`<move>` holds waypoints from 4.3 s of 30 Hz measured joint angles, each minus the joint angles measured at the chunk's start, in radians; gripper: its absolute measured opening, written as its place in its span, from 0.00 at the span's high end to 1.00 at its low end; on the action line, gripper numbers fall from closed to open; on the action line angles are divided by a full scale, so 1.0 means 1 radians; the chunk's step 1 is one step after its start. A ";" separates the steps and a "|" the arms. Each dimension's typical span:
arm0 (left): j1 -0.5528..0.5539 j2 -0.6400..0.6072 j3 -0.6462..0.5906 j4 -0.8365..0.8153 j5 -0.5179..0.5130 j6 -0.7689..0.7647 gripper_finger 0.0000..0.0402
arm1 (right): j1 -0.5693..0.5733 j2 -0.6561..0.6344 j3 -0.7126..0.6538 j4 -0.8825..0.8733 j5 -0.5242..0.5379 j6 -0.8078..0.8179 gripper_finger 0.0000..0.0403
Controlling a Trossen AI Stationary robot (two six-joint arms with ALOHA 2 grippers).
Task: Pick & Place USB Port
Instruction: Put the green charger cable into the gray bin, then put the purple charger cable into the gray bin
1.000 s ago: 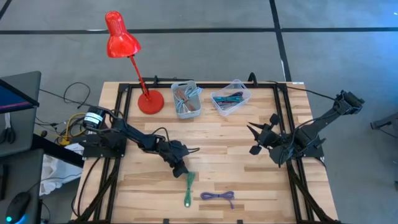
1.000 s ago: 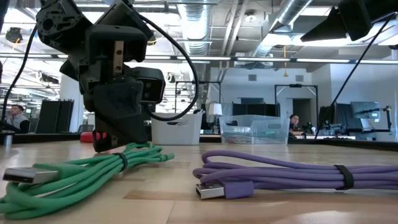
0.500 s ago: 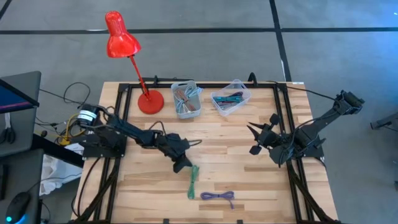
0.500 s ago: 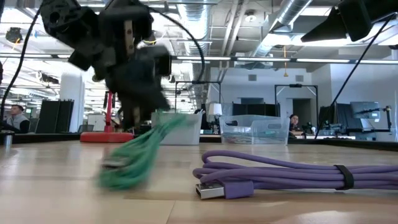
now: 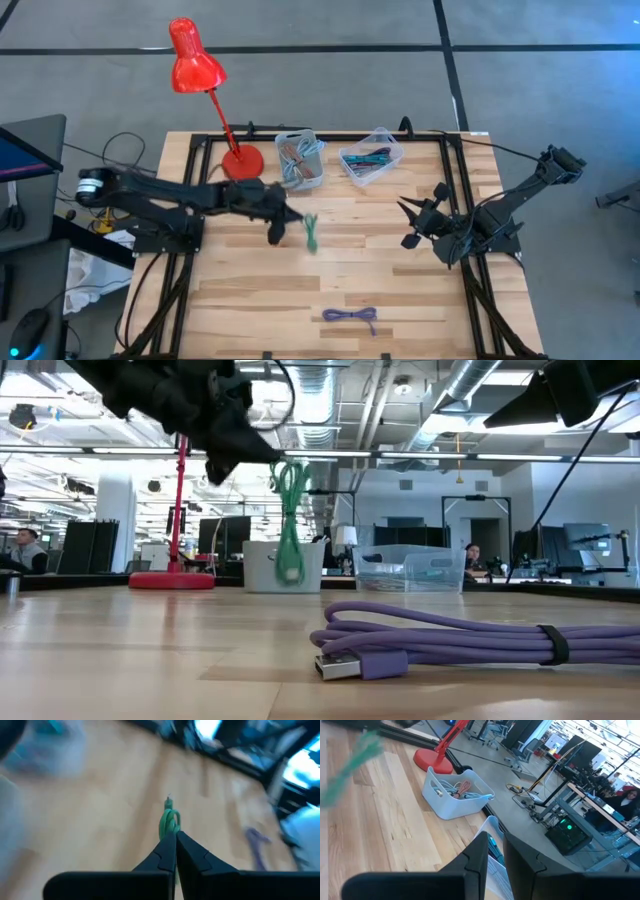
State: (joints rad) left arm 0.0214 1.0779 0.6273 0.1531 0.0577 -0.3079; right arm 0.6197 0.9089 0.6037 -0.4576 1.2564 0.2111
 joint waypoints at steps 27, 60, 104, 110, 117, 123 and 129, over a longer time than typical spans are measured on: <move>0.569 -0.086 0.000 0.058 -0.048 0.234 0.99 | -0.001 0.000 0.000 -0.002 0.000 0.026 0.87; 0.647 0.154 0.001 0.256 -0.039 0.174 0.82 | 0.000 0.000 0.000 -0.002 0.001 0.026 0.87; 0.092 0.153 0.001 0.283 0.250 0.173 0.78 | 0.000 0.027 0.000 0.092 -0.606 0.309 0.78; 0.092 0.153 0.001 0.283 0.250 0.173 0.78 | -0.022 0.136 0.000 0.093 -0.658 0.382 0.63; 0.092 0.153 0.001 0.282 0.250 0.173 0.78 | -0.045 0.246 0.000 0.177 -0.865 0.474 0.54; 0.092 0.153 0.001 0.282 0.250 0.178 0.78 | -0.045 0.310 0.001 0.237 -1.066 0.593 0.60; 0.092 0.153 0.001 0.282 0.250 0.180 0.78 | -0.043 0.413 0.001 0.301 -1.199 0.728 0.65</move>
State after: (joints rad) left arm 0.1131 1.2308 0.6285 0.4355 0.3077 -0.1280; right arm 0.5765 1.3221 0.6044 -0.1563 0.0570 0.9396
